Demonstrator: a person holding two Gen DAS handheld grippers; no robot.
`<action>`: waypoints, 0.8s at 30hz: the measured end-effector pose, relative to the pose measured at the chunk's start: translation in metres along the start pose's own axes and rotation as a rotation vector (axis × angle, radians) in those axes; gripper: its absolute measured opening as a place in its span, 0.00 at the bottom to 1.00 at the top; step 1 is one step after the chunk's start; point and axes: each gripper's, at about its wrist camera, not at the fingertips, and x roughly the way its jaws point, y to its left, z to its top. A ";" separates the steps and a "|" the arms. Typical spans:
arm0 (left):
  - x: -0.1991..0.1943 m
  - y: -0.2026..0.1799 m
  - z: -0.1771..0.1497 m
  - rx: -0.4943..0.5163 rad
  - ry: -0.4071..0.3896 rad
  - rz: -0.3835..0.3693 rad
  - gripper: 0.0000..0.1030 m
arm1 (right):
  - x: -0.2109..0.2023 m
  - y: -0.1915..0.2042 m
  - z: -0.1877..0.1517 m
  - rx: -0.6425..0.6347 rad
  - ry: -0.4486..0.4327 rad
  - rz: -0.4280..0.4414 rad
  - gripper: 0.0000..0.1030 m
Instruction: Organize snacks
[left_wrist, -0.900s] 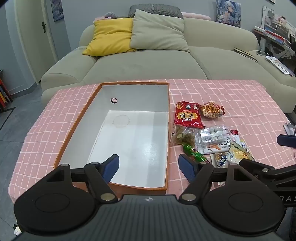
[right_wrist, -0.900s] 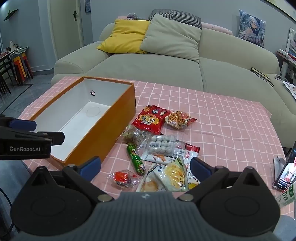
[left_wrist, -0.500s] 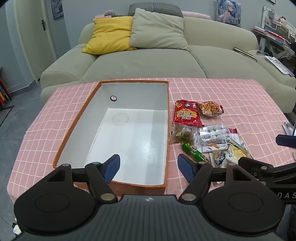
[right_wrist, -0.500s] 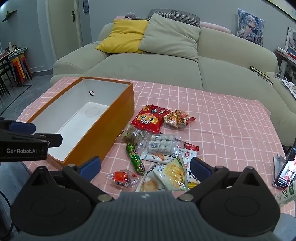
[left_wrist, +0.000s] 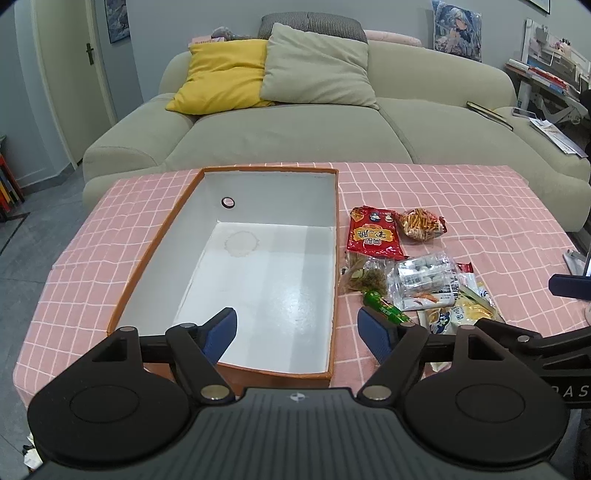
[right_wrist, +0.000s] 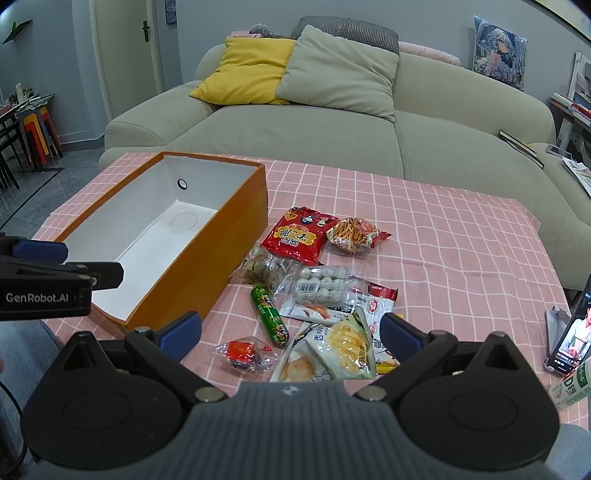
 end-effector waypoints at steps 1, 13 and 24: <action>0.000 0.000 0.000 0.000 -0.001 0.002 0.85 | 0.000 0.000 0.000 0.000 0.000 0.001 0.96; 0.001 0.000 -0.001 0.001 0.007 -0.002 0.85 | 0.001 0.000 -0.001 0.004 0.003 -0.008 0.96; 0.002 -0.001 -0.001 0.009 0.020 -0.006 0.85 | 0.001 0.000 0.000 0.009 0.007 -0.012 0.96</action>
